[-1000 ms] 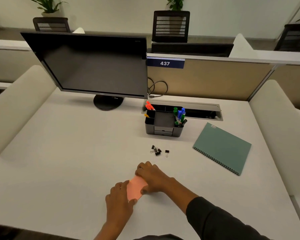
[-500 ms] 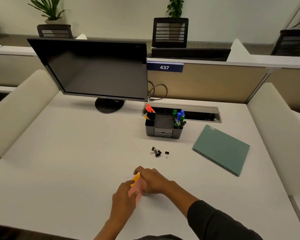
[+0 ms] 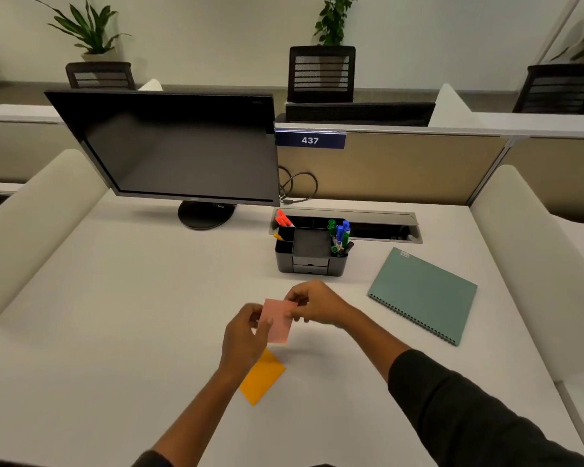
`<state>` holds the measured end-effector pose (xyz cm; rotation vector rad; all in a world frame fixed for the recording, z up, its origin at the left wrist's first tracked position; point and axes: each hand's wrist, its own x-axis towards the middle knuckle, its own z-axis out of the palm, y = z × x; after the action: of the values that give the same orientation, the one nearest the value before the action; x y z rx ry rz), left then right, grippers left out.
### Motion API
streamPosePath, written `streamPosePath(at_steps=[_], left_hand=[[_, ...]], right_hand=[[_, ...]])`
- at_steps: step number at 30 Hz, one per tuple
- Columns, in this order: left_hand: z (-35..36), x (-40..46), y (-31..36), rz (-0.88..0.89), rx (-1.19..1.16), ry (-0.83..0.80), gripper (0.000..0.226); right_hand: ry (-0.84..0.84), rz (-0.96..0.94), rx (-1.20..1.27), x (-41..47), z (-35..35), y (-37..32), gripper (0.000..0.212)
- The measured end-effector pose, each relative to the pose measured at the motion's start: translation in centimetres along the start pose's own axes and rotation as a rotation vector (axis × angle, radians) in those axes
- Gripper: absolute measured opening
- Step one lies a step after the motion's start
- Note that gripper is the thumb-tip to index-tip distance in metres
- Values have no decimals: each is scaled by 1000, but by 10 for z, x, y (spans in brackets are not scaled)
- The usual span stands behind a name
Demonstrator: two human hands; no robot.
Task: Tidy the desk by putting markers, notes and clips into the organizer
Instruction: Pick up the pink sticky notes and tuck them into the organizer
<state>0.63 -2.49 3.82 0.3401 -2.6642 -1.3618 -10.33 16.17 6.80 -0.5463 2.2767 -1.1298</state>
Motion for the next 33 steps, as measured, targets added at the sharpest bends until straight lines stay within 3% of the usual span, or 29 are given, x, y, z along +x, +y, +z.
streamPosePath(at_steps=[9, 18, 33], left_hand=[[-2, 113, 80, 339, 79, -13, 7], [11, 188, 128, 399, 106, -18, 9], [39, 270, 147, 442, 147, 7, 9]], right_hand=[[274, -45, -131, 16, -80, -14, 18], [560, -96, -152, 41, -148, -14, 15], [693, -59, -217, 95, -193, 4, 22]])
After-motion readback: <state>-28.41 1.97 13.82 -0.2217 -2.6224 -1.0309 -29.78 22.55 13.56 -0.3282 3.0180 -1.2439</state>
